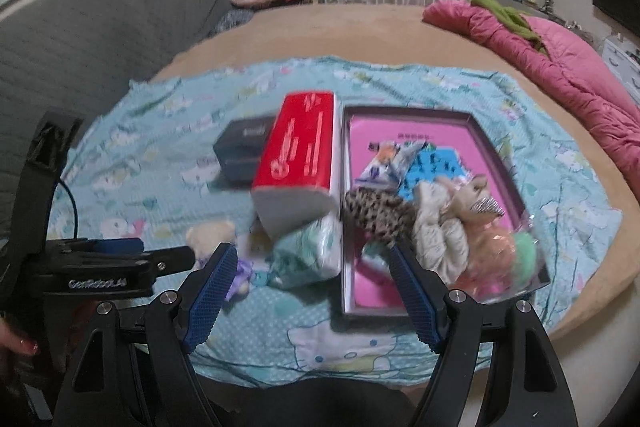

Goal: Organize soft objects
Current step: 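Grasp the cream teddy bear with left tool while right tool grasps the green-white tissue pack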

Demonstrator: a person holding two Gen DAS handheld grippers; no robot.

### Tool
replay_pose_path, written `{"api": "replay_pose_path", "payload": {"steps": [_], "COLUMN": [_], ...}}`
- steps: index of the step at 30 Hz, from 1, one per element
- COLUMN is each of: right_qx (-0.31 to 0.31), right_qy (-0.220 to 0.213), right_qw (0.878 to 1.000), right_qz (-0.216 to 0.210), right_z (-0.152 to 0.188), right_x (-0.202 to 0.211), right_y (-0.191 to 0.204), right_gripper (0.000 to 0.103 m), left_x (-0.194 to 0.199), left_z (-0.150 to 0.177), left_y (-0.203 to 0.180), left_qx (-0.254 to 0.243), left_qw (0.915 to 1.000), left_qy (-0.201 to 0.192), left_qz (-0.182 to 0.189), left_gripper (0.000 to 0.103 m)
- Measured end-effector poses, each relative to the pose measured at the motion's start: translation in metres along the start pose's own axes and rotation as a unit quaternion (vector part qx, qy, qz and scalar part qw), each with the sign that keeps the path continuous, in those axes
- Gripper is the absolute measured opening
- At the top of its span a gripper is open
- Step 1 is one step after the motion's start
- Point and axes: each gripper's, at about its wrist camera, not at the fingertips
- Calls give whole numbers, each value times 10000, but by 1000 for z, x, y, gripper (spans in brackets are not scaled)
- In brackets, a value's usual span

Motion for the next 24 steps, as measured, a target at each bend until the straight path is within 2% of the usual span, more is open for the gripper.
{"api": "replay_pose_path", "payload": {"steps": [3, 10, 16, 20, 24], "right_qx": [51, 358, 477, 492, 488], "right_qy": [123, 354, 514, 605, 716], "right_qw": [9999, 9986, 9972, 9964, 9952], "right_qz": [57, 179, 266, 329, 451], "right_z": [2, -1, -7, -9, -9], "right_x": [-12, -41, -64, -80, -97], "right_y": [2, 13, 19, 22, 27], "right_gripper": [79, 79, 79, 79, 79], "left_x": [-16, -48, -60, -60, -56], "left_z": [-6, -19, -18, -17, -12], "left_y": [1, 11, 21, 27, 30], "left_qx": [118, 405, 525, 506, 428], "left_qw": [9999, 9981, 9974, 9979, 9984], "left_qy": [84, 389, 465, 397, 318], "left_qz": [13, -240, -147, 46, 211], "left_gripper": [88, 86, 77, 57, 53]}}
Point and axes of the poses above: each gripper's, at about its wrist camera, not at the fingertips, and x roughly against the way its jaws point, y to its left, z to its underside, and after that the axes turned 7 degrees about z, right-handed
